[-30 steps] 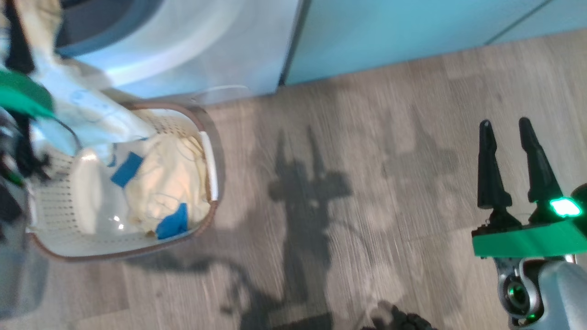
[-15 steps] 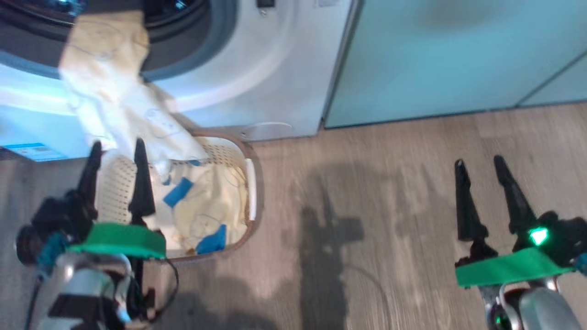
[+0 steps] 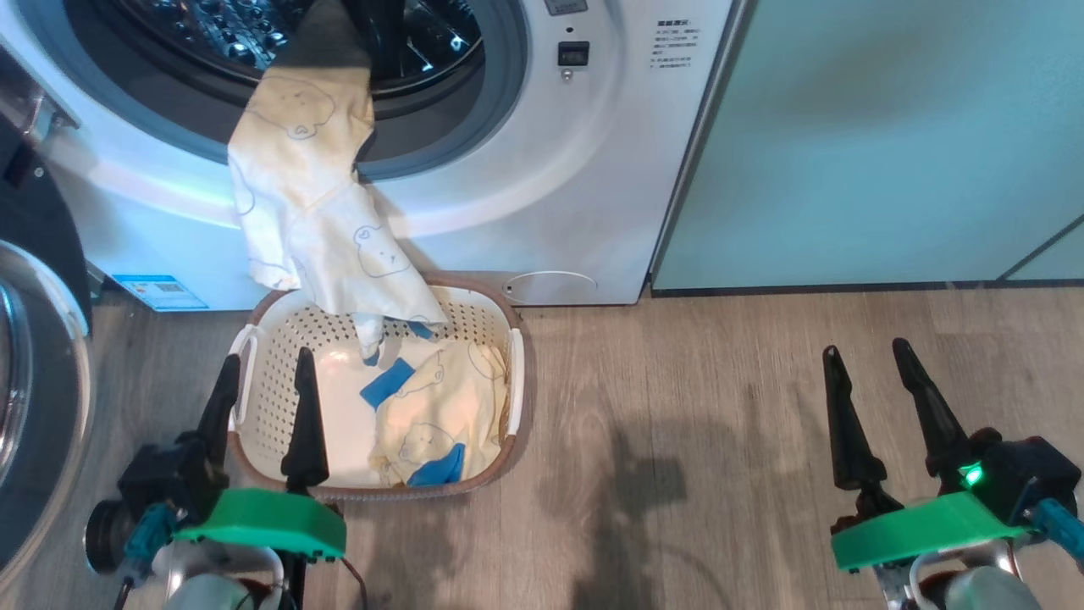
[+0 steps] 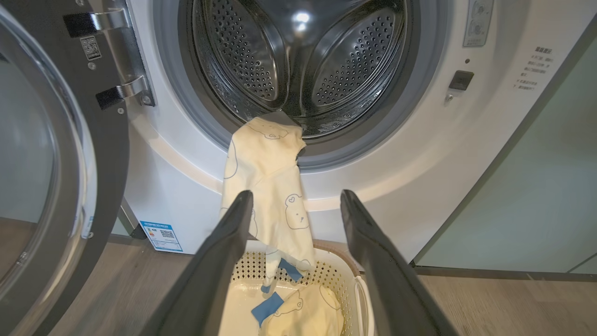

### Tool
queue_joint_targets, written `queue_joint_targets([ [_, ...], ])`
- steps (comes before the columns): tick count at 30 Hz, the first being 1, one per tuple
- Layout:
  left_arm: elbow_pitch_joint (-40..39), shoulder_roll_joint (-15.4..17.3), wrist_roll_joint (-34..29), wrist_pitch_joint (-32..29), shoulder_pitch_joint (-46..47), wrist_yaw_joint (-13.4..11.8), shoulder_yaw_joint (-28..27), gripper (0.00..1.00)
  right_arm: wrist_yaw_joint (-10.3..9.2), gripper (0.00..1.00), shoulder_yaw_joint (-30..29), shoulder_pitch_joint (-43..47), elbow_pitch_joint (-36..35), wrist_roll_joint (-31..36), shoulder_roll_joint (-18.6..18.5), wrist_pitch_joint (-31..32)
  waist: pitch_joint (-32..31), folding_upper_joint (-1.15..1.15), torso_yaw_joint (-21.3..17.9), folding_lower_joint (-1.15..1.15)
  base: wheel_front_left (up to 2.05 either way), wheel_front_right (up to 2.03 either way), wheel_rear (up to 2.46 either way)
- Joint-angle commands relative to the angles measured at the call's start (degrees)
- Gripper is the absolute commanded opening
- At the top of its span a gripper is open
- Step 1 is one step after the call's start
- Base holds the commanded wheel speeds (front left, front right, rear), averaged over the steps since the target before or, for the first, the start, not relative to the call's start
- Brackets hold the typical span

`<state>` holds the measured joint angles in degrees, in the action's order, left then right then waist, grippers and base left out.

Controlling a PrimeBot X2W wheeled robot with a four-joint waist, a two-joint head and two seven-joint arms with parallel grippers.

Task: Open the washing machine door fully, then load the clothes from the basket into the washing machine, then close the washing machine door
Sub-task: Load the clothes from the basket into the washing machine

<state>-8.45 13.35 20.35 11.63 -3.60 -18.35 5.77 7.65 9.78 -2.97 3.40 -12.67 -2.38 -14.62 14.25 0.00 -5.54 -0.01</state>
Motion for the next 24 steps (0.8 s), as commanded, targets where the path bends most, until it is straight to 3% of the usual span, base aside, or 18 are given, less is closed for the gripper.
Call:
queue_joint_targets([
  [1,-1.64,0.26,0.36,0.44,1.07,-0.41,-1.83,1.0,-0.16,1.0,1.47,-0.3,-1.35,0.26,-0.5,-0.38,-0.21,0.0,0.31,0.01,0.0,0.0,0.0],
  [15,-1.73,0.15,0.72,-0.79,2.26,-0.17,-0.3,1.0,-0.16,1.0,2.28,-1.15,-1.09,0.3,-0.5,-0.38,1.12,0.0,0.2,0.01,0.0,0.0,0.0],
  [24,1.76,0.5,3.55,-2.18,5.17,2.05,-0.27,1.0,-0.16,1.0,3.35,-2.92,-1.78,-0.3,-0.5,-0.38,4.55,0.0,-0.96,0.01,0.0,0.0,0.0],
])
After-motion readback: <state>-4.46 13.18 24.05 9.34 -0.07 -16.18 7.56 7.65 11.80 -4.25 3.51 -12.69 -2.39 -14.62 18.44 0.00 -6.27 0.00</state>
